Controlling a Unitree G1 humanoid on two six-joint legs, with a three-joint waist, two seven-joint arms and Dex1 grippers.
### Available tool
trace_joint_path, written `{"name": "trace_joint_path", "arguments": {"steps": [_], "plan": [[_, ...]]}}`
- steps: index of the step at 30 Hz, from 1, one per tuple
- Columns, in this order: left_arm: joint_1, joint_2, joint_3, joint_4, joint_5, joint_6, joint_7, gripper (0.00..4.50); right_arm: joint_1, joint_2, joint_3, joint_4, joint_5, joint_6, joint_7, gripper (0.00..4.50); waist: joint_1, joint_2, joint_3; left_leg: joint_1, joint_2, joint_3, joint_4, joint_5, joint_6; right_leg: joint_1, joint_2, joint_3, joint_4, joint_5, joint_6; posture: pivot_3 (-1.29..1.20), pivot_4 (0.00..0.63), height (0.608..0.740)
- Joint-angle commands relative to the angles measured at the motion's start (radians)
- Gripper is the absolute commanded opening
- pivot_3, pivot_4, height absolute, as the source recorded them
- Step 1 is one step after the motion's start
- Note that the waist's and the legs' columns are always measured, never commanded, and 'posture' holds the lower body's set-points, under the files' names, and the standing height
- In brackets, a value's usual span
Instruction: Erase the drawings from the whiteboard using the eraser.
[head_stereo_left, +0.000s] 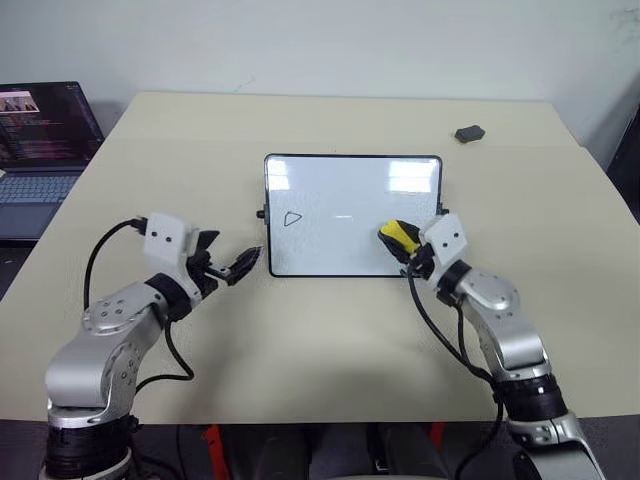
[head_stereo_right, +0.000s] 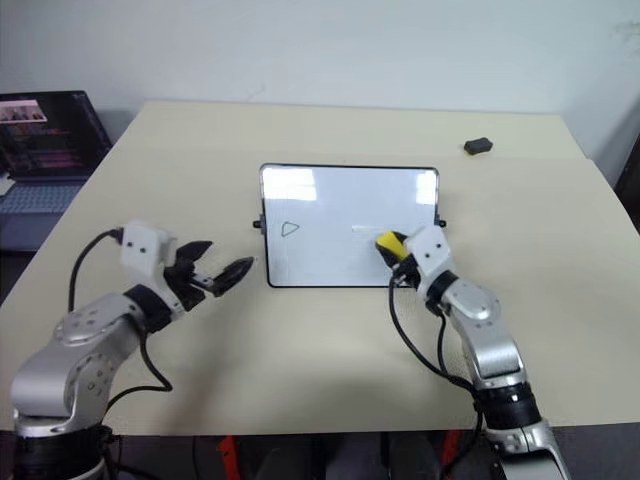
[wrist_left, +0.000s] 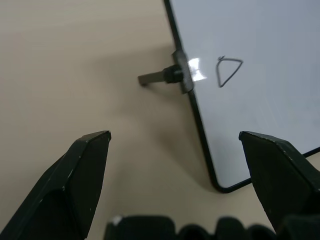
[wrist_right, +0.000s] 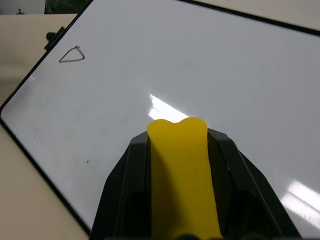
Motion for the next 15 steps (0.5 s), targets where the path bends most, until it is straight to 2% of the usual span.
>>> {"name": "trace_joint_path", "arguments": {"steps": [1, 7, 15], "plan": [[0.0, 0.004, 0.027, -0.035, -0.008, -0.02, 0.009, 4.5, 0.019, -0.001, 0.007, -0.08, 0.001, -0.034, -0.011, 1.15, 0.0, 0.0, 0.0, 0.0, 0.0, 0.0, 0.0, 0.0, 0.0, 0.0, 0.0, 0.0, 0.0, 0.0, 0.0, 0.0, 0.15, 0.74], [0.018, 0.017, 0.023, -0.032, 0.004, -0.034, 0.003, 4.5, -0.006, -0.004, 0.074, -0.06, -0.061, -0.104, -0.01, 1.15, -0.001, 0.0, 0.0, 0.002, 0.0, 0.001, 0.0, 0.0, 0.0, 0.0, 0.0, 0.0, 0.001, 0.0, 0.0, 0.0, 0.15, 0.74], [0.05, 0.04, 0.019, -0.049, 0.005, -0.036, -0.015, 4.5, -0.242, 0.078, 0.194, 0.174, -0.195, -0.223, -0.056, 1.15, -0.003, 0.0, 0.0, 0.003, 0.0, 0.002, 0.001, 0.001, -0.002, 0.0, 0.0, 0.001, 0.002, 0.0, 0.0, 0.0, 0.15, 0.74]]}}
